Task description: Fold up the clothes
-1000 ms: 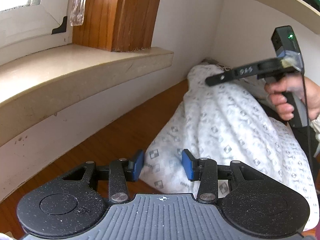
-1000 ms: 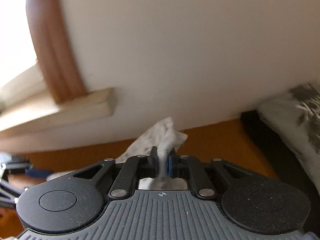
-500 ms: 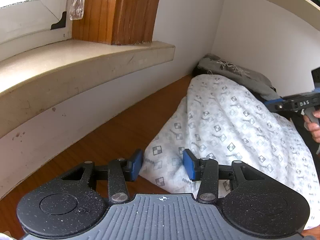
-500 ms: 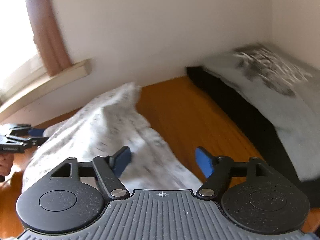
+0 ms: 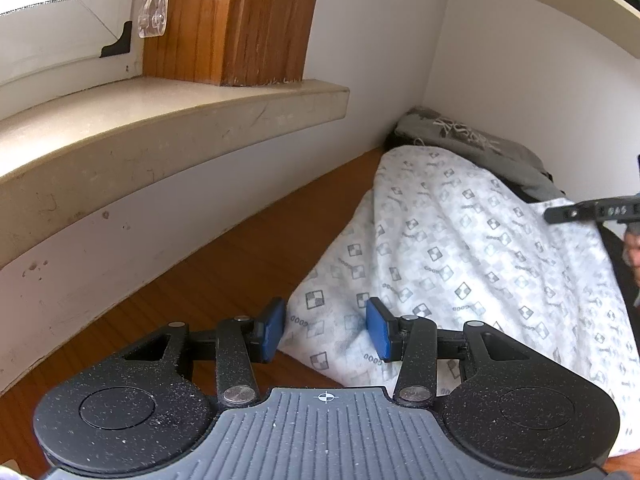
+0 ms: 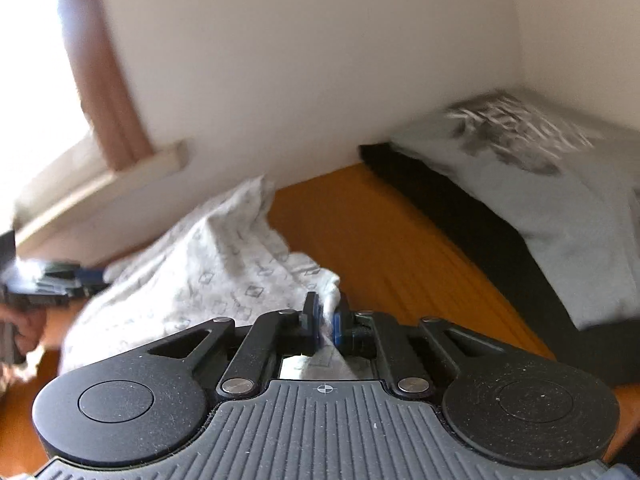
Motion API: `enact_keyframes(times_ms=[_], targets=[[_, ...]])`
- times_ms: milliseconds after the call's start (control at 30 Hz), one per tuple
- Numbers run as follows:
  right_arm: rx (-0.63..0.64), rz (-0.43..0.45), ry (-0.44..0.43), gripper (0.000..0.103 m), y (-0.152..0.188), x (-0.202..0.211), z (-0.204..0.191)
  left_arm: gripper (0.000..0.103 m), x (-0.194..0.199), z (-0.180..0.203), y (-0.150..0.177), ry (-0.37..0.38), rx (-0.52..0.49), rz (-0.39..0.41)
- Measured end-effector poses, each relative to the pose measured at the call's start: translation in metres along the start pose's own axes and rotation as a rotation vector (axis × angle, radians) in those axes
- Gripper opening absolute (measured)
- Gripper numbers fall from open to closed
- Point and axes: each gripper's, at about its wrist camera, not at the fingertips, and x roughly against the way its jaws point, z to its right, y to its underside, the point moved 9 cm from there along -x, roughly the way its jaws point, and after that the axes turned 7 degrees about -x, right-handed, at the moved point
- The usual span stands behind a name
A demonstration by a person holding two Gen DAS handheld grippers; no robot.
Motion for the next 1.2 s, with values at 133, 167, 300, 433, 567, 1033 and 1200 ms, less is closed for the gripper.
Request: enact_keyframes(times_ms=[133, 167, 300, 433, 567, 1033, 1200], targets=[[0.053, 0.016, 0.183, 0.026, -0.007, -0.003, 0.011, 0.048, 0.001, 0.0, 0.0, -0.002, -0.001, -0.001], [0.061, 0.043, 0.193, 0.036, -0.014, -0.003, 0.008, 0.048, 0.001, 0.0, 0.0, -0.003, -0.001, -0.001], [0.074, 0.065, 0.035, 0.051, -0.037, -0.021, -0.032, 0.048, 0.002, 0.0, -0.001, -0.005, -0.005, 0.0], [0.084, 0.004, -0.08, 0.054, -0.045, -0.058, -0.069, 0.048, 0.002, 0.0, -0.001, -0.006, -0.007, 0.001], [0.159, -0.062, -0.044, 0.052, -0.037, -0.087, -0.079, 0.048, 0.003, 0.0, -0.002, -0.004, -0.006, 0.0], [0.091, 0.048, -0.017, 0.039, -0.036, -0.048, -0.057, 0.049, 0.001, -0.002, -0.002, -0.008, -0.008, 0.001], [0.164, 0.006, 0.079, 0.038, -0.017, -0.061, -0.046, 0.049, 0.0, -0.002, -0.002, -0.011, -0.008, 0.001]])
